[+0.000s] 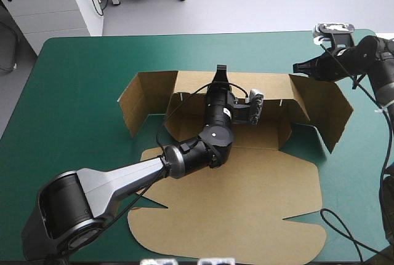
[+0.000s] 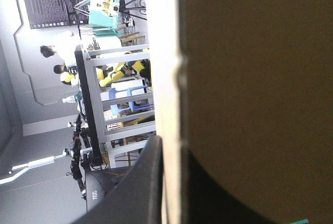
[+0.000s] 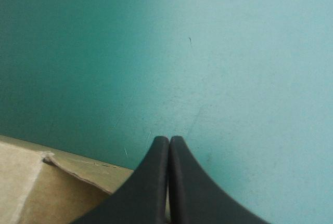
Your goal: Fold the box
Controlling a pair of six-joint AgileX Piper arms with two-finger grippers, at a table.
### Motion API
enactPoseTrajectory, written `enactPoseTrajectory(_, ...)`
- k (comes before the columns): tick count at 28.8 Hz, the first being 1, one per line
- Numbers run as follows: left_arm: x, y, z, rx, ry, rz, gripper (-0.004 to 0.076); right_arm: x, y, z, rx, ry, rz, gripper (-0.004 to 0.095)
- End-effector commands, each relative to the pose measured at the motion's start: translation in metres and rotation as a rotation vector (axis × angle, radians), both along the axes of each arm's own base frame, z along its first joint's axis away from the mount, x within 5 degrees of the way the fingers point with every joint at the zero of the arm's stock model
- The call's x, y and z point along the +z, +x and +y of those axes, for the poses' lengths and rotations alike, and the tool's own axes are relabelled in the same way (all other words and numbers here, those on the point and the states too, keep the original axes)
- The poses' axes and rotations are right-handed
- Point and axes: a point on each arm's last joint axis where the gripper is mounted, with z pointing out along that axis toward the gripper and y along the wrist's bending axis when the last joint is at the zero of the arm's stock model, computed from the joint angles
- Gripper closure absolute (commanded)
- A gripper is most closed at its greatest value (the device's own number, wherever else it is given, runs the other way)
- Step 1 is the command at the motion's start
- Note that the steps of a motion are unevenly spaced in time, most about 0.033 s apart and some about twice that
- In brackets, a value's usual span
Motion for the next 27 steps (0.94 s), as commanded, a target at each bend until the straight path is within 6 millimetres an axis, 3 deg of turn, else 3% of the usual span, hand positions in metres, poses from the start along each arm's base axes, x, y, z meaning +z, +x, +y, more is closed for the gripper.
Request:
enactPoseTrajectory(1,0.025,-0.008,0.004,-0.004,-0.062,-0.029,0.0731,0.025,-0.010,-0.013,-0.037,-0.003,-0.062,0.0927)
enactPoseTrajectory(7,0.025,-0.008,0.004,0.001,-0.061,-0.030,0.0731,0.020,-0.018,-0.035,-0.031,0.004,0.012,0.0927)
enactPoseTrajectory(15,0.025,-0.008,0.005,0.006,-0.060,-0.029,0.0731,-0.005,-0.028,-0.038,0.016,0.063,0.072,0.0927)
enactPoseTrajectory(27,0.025,-0.008,0.005,0.014,-0.058,-0.031,0.0731,-0.028,-0.085,-0.044,-0.027,0.133,-0.025,0.0927)
